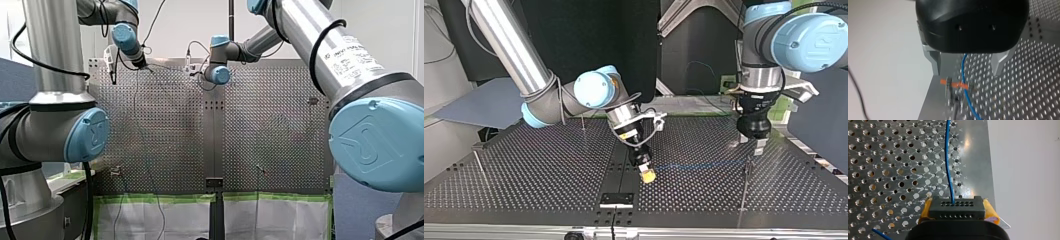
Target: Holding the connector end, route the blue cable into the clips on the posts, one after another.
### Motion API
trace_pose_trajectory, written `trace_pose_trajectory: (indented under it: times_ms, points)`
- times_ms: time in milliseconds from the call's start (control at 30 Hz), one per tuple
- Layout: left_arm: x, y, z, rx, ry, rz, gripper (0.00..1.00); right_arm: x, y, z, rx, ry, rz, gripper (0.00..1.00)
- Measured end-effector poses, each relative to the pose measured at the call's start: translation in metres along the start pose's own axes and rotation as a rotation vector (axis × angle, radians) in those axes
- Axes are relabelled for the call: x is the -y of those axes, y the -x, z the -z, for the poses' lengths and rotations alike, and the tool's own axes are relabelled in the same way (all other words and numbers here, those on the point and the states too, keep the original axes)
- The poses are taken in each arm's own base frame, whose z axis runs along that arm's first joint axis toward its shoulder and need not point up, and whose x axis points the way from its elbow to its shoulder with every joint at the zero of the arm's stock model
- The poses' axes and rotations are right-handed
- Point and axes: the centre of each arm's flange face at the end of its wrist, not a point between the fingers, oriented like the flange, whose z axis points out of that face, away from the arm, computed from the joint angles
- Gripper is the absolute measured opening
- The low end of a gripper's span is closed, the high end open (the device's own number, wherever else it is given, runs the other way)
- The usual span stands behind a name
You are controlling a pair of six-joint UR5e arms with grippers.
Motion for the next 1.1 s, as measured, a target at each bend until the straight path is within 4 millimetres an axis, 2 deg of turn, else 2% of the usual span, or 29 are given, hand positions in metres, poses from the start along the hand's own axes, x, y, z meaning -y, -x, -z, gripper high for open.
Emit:
trace_pose_trajectory:
  times_ms: [200,533,767,1000,1100]
  points:
    - [0.016,-0.002,-0.002,0.017,-0.084,-0.017,1.0,0.001,0.0,0.0,0.001,-0.001,0.0,0.0]
    - [0.035,-0.023,-0.028,-0.007,-0.187,-0.052,1.0,0.001,0.0,0.0,0.0,-0.002,-0.002,0.0]
    - [0.04,-0.018,-0.038,0.024,-0.175,-0.063,1.0,0.0,0.0,0.0,-0.001,-0.002,-0.001,0.0]
    - [0.042,-0.021,-0.052,0.032,-0.165,-0.065,1.0,0.0,0.0,0.0,0.0,-0.002,0.0,0.0]
    - [0.044,-0.016,-0.057,0.051,-0.157,-0.063,1.0,0.0,0.0,0.0,0.0,-0.003,0.002,0.0]
